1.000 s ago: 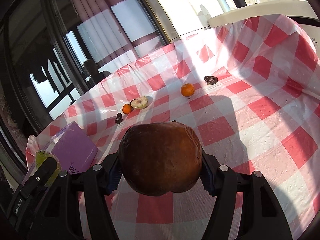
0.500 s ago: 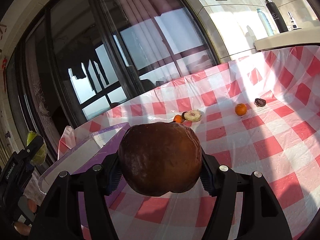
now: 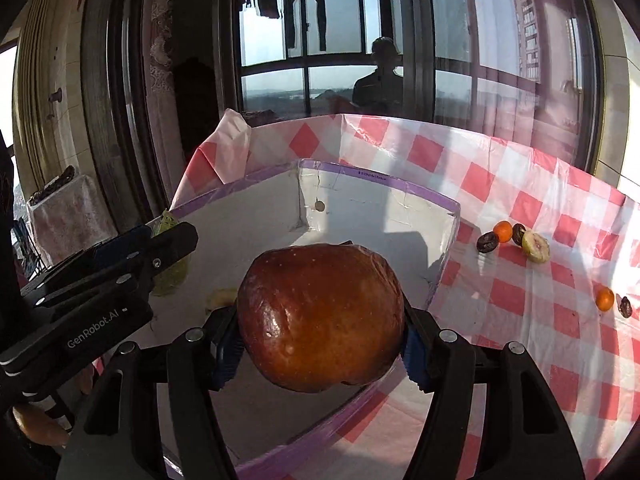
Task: Organize fruits
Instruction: 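Release the green fruit half from the left tool while the right drops the brown apple, then move both tools back over the checked table, then grasp the dark date with the right tool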
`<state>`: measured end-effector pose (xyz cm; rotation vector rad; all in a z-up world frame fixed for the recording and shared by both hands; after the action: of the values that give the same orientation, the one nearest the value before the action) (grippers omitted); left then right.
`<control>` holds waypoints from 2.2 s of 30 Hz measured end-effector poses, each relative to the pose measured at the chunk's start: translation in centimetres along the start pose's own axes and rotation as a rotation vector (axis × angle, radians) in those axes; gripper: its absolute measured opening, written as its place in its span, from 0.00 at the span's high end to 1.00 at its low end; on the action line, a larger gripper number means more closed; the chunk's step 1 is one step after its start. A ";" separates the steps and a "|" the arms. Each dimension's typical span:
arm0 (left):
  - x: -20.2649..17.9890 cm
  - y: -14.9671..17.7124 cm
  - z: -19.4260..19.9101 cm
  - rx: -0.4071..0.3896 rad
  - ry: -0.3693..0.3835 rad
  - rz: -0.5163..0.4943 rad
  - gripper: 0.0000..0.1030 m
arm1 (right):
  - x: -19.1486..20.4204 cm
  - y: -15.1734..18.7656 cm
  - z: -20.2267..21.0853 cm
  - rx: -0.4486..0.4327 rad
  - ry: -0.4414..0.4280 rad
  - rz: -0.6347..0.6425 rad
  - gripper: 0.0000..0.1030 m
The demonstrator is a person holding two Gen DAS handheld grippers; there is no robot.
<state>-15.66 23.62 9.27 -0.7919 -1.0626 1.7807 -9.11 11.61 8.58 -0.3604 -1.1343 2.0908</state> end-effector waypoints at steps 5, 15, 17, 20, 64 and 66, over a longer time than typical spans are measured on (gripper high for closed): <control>2.7 0.6 -3.0 0.188 -0.082 -0.090 0.41 | 1.7 1.4 -3.5 0.203 0.154 0.212 0.36; 2.9 2.6 -4.4 0.245 -0.067 -0.199 0.17 | 1.9 2.5 -5.8 0.313 0.120 0.229 0.23; 2.9 2.6 -4.3 0.238 -0.061 -0.198 0.15 | 1.7 2.4 -5.5 0.292 0.099 0.210 0.22; 2.7 2.4 -4.2 0.224 -0.063 -0.190 0.14 | 1.9 2.3 -5.0 0.247 0.087 0.201 0.20; -33.4 4.5 -20.6 0.347 0.644 0.148 0.02 | -38.8 11.4 8.1 -0.147 0.538 -0.763 0.19; -33.0 4.7 -21.0 0.369 0.647 0.182 0.02 | -40.9 10.6 6.5 -0.119 0.561 -0.764 0.23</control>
<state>13.51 -0.68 -1.38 -1.1427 -0.2364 1.6202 11.17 -25.02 0.07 -0.4450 -0.8629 1.1567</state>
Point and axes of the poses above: each gripper's, at about its wrist camera, not at the fingertips, and z roughly against the way its jaws point, x to its left, y to its underside, the point moved 6 cm from there along -z, roughly the way its jaws point, and after that the axes turned 6 degrees about -z, right-handed, at the moved point
